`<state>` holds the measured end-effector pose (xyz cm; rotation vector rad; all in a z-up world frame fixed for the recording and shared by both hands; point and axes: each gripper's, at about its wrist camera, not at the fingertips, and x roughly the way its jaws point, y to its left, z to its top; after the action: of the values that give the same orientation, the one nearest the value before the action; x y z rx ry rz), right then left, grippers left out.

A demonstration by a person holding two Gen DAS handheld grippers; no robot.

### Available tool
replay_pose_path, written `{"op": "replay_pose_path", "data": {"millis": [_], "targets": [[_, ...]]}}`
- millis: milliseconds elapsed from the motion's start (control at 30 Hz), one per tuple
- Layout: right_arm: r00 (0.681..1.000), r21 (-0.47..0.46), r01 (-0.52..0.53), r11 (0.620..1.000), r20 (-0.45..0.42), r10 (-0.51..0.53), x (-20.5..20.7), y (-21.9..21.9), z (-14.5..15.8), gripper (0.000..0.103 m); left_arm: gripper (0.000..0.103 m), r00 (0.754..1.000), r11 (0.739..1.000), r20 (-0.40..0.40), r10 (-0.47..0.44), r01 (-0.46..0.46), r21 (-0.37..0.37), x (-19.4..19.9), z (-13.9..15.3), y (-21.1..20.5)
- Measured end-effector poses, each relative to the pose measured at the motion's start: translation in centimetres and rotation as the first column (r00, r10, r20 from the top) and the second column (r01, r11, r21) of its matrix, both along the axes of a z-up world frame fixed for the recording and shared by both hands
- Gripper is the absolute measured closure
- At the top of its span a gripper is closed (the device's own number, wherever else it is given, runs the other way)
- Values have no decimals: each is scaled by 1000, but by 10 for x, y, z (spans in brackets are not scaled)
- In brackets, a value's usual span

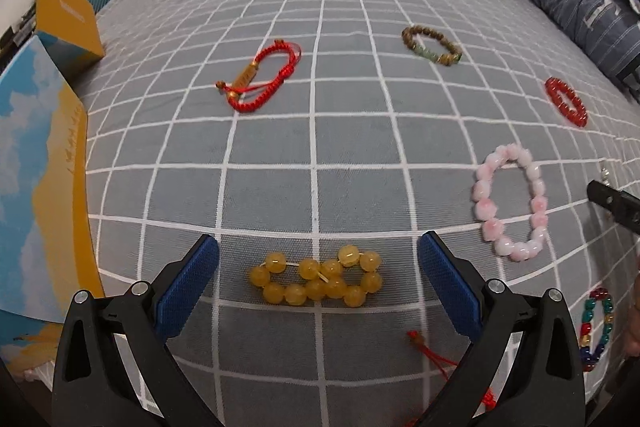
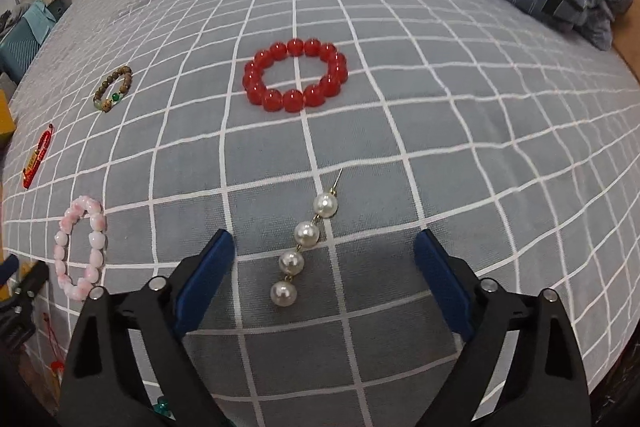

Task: Organize jewelry
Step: 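Grasp the yellow bead bracelet with the left tool while the right tool grasps the pearl pendant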

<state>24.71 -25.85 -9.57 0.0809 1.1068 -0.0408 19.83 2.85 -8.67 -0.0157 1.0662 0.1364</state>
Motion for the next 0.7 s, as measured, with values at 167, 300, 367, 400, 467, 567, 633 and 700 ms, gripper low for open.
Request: {"op": "replay_pose_path", "data": {"millis": [167, 300, 367, 400, 467, 567, 633, 700], "targets": [[1000, 7, 19, 1000, -2, -19, -3, -4, 0, 27, 5, 1000, 1000, -6, 0, 0, -10, 2, -2, 3], [1000, 2, -4, 1000, -3, 4, -7, -3, 2, 41, 12, 1000, 999, -15, -7, 6, -32, 2, -2, 4], [1000, -1, -16, 1000, -3, 16, -7, -1, 4, 47, 21, 999, 999, -14, -32, 31, -34, 2, -1, 2], [1000, -2, -21, 1000, -4, 21, -7, 1, 4, 52, 29, 999, 999, -14, -39, 38, -35, 1, 0, 1], [1000, -3, -27, 1000, -5, 27, -8, 2, 5, 60, 37, 999, 998, -17, -51, 51, -30, 0, 0, 0], [999, -4, -32, 999, -5, 32, -8, 5, 6, 71, 54, 999, 998, -13, -47, 47, -39, -1, 2, 0], [999, -16, -40, 999, -5, 40, -10, 8, 6, 76, 72, 999, 998, -11, -45, 44, -41, -3, 3, -1], [999, -20, -44, 999, -1, 44, -10, 10, 7, 90, 84, 999, 998, -10, -46, 46, -39, -4, 4, -2]]}}
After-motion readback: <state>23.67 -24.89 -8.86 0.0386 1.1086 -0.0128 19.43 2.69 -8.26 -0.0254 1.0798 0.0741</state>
